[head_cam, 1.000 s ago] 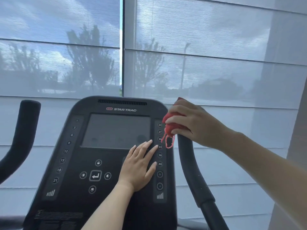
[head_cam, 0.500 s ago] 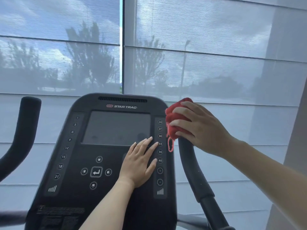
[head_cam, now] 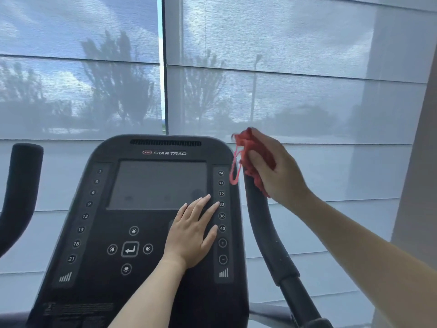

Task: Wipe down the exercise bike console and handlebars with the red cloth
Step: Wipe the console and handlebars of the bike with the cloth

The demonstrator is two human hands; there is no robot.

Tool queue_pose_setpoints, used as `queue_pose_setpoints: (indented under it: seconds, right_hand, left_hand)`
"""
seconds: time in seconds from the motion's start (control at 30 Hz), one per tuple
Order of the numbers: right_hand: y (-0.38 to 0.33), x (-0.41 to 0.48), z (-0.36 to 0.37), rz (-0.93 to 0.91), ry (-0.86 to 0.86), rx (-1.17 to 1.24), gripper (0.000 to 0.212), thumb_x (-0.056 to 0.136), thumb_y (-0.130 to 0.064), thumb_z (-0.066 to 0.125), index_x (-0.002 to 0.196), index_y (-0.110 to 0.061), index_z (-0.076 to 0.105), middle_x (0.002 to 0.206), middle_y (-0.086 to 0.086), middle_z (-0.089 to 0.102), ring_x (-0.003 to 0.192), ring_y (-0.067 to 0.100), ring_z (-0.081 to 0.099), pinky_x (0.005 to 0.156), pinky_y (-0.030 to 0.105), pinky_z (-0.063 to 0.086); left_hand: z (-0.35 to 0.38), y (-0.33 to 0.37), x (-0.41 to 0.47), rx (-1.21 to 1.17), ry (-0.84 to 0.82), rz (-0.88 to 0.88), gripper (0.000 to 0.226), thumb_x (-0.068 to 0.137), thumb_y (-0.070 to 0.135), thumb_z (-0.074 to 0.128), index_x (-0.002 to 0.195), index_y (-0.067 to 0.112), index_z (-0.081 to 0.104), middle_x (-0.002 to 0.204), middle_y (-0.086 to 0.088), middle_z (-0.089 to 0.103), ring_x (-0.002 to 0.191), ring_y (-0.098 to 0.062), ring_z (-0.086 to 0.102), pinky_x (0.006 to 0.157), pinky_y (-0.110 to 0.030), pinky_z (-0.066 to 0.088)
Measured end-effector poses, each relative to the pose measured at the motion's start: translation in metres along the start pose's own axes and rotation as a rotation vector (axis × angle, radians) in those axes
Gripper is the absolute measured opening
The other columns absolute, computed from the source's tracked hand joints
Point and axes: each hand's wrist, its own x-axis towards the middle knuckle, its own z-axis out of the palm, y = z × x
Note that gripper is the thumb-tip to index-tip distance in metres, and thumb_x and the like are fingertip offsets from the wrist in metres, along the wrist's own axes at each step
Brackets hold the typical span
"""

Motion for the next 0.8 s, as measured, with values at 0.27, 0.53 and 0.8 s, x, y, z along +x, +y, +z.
queue_pose_setpoints:
  seconds: [0.27,0.53,0.8]
  right_hand:
    - [0.004,-0.035,-0.009,0.046,-0.087,-0.154,0.057,0.091,-0.02,0.056,0.143,-0.02,0.032,0.133,-0.002,0.048,0.113,0.008,0.05,0.095,0.013,0.04]
    - [0.009,-0.02,-0.037,0.268,-0.02,0.177,0.044,0.091,-0.014,0.057,0.133,-0.023,0.049,0.109,-0.009,0.067,0.096,0.002,0.065,0.088,0.022,0.05]
    - [0.014,-0.043,-0.019,0.23,-0.201,0.014,0.059,0.09,-0.019,0.058,0.141,-0.034,0.033,0.126,-0.01,0.056,0.112,0.002,0.054,0.099,0.022,0.041]
  left_hand:
    - [0.0,0.001,0.001,0.012,-0.003,-0.008,0.057,0.09,0.049,0.022,0.144,0.033,0.031,0.152,0.008,0.026,0.139,-0.011,0.025,0.117,-0.031,0.004]
    - [0.001,0.003,0.0,0.033,-0.005,-0.011,0.057,0.09,0.049,0.022,0.144,0.031,0.032,0.151,0.006,0.027,0.139,-0.012,0.025,0.117,-0.034,0.008]
    - [0.0,0.002,0.002,0.016,0.018,-0.014,0.055,0.089,0.047,0.027,0.141,0.03,0.037,0.148,0.006,0.033,0.135,-0.013,0.03,0.116,-0.033,0.009]
